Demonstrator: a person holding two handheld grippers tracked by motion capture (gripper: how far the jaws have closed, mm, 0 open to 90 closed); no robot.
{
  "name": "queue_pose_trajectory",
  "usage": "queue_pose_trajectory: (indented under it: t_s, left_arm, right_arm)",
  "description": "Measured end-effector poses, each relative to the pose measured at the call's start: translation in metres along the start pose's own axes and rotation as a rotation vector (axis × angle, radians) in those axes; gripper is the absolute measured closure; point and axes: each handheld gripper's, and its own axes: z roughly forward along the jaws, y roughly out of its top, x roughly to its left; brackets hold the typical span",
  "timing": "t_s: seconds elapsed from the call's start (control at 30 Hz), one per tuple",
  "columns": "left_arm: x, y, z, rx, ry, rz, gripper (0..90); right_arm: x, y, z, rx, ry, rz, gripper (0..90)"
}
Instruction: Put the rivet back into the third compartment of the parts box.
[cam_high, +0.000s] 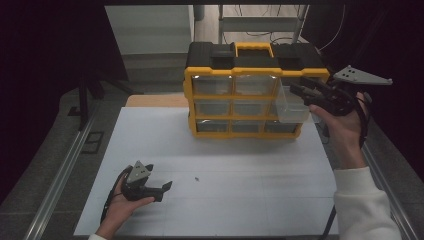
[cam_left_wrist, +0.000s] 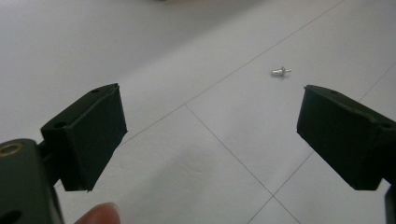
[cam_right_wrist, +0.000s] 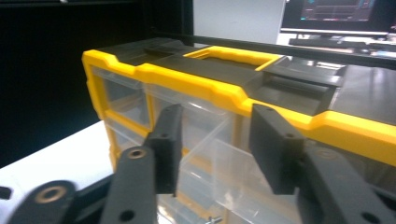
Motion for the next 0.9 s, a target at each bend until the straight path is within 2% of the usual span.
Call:
queue_pose_trajectory:
  t_s: [0.13,0.27,0.53,0.9]
  left_arm:
    - [0.0,0.0,0.0,0.001,0.0,0.001,8.7]
    - [0.0,0.0,0.0,0.002,0.0,0.002,8.7]
    - [0.0,0.0,0.0,0.004,0.002,0.002,8.7]
    - [0.0,0.0,0.0,0.005,0.002,0.003,8.7]
  right_arm:
    - [0.004,-0.001,0.001,0.011,0.014,-0.005,42.2]
    - [0.009,-0.001,0.002,0.004,0.029,-0.005,38.9]
    - [0.021,-0.001,0.007,-0.013,0.098,0.006,36.2]
    - [0.045,-0.002,0.015,-0.001,0.172,0.006,34.5]
